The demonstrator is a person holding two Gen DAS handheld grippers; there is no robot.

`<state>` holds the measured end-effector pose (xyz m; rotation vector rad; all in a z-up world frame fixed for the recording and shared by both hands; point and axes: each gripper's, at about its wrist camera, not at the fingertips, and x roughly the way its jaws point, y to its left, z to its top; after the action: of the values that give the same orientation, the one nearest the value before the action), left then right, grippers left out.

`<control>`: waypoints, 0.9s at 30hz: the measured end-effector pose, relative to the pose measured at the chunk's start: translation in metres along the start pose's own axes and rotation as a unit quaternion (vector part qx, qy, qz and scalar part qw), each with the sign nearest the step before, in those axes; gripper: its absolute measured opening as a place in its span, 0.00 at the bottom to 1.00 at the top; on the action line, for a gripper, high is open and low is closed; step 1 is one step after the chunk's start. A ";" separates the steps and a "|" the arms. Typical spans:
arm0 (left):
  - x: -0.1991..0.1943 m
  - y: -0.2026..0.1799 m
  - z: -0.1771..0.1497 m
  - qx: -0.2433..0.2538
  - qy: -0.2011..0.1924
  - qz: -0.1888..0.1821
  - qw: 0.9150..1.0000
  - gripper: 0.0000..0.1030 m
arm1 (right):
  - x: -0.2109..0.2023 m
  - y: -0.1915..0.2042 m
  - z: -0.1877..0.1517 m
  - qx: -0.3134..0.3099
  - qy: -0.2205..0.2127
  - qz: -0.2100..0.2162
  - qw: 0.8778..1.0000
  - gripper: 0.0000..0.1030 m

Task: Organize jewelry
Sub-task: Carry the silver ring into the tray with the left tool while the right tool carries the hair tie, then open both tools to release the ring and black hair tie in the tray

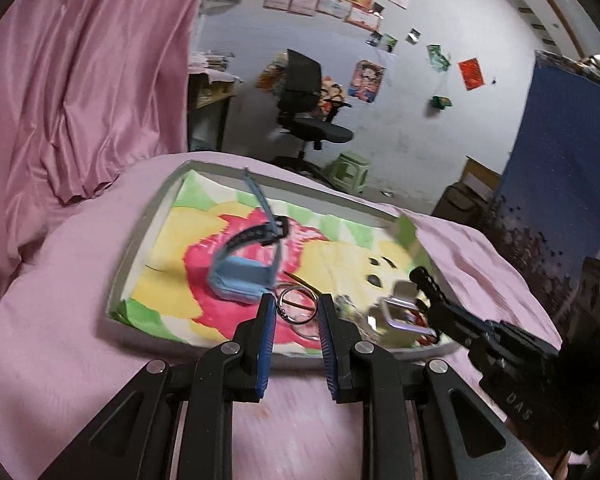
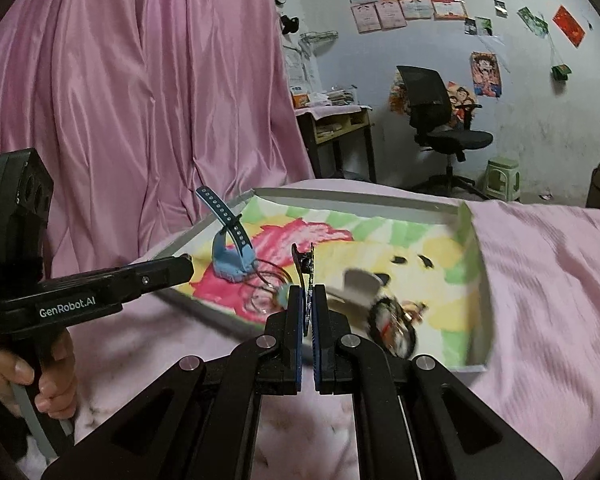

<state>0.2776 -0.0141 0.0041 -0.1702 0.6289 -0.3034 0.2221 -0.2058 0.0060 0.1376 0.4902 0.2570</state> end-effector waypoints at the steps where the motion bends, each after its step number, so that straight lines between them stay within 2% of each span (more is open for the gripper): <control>1: 0.004 0.002 0.002 -0.003 0.000 0.005 1.000 0.20 | 0.007 0.002 0.001 -0.003 0.002 0.001 1.000 0.04; 7: 0.024 0.009 0.003 0.002 0.026 0.033 0.999 0.20 | 0.033 0.007 0.001 -0.008 0.033 -0.004 0.999 0.04; 13: 0.031 0.001 -0.001 0.035 0.042 0.050 0.997 0.20 | 0.048 0.011 -0.006 -0.013 0.069 -0.018 0.997 0.04; 20: 0.037 0.003 -0.006 0.037 0.059 0.049 0.996 0.20 | 0.046 0.018 -0.007 -0.029 0.079 -0.024 0.996 0.04; 27: 0.039 -0.002 -0.006 0.056 0.068 0.063 0.994 0.20 | 0.048 0.019 -0.005 -0.035 0.087 -0.035 0.995 0.04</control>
<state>0.3034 -0.0294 -0.0211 -0.0020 0.7525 -0.2282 0.2564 -0.1744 -0.0166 0.0296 0.6569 0.2192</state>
